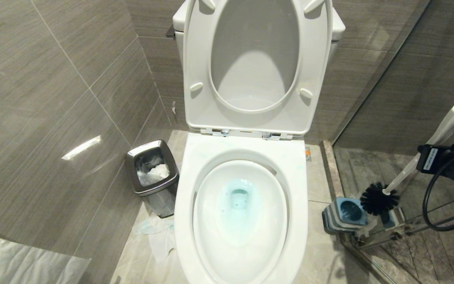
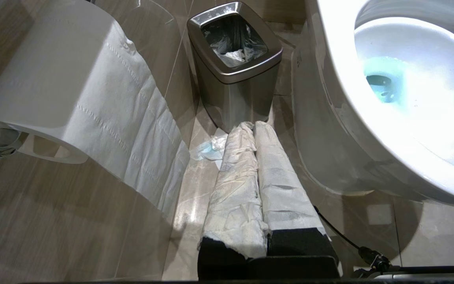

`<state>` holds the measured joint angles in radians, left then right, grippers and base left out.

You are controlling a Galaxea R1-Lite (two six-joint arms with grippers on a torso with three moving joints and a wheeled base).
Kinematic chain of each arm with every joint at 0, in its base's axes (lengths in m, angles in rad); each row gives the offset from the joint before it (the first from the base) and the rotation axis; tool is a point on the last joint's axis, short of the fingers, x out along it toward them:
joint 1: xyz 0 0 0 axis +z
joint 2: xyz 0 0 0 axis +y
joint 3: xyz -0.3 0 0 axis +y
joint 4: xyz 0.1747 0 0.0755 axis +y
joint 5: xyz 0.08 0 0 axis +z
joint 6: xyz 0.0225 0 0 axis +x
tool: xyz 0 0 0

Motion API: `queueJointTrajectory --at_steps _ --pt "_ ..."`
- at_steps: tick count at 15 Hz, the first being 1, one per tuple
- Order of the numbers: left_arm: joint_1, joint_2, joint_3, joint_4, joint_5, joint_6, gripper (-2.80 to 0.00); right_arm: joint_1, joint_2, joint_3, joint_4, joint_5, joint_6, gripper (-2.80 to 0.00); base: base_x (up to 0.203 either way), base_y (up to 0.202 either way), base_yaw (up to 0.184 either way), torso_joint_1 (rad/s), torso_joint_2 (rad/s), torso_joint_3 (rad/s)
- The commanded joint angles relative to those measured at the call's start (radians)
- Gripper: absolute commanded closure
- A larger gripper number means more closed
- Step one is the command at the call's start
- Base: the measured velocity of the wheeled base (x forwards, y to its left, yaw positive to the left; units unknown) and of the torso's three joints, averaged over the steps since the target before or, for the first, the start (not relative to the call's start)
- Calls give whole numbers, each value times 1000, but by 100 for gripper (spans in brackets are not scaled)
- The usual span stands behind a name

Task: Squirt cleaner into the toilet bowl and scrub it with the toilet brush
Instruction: Put the toilet brush back

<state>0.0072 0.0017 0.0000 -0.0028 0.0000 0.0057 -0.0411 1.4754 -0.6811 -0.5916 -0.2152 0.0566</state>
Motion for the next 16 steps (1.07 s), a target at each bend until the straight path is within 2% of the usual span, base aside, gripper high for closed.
queueJointTrajectory --at_steps 1,4,10,13,16 --pt "2 0 0 0 0 0 0 -34 57 15 -58 15 -1 0 0 0 0 0 0 0" --pt "0 0 0 0 0 2 0 -74 138 46 -176 71 -7 0 0 0 0 0 0 0" --pt "0 0 0 1 0 -1 0 -95 339 135 -408 83 -8 0 0 0 0 0 0 0" --pt "1 0 -1 1 0 0 0 -115 497 130 -595 89 -18 0 0 0 0 0 0 0" --pt "0 0 0 1 0 0 0 -150 653 120 -825 151 -57 0 0 0 0 0 0 0"
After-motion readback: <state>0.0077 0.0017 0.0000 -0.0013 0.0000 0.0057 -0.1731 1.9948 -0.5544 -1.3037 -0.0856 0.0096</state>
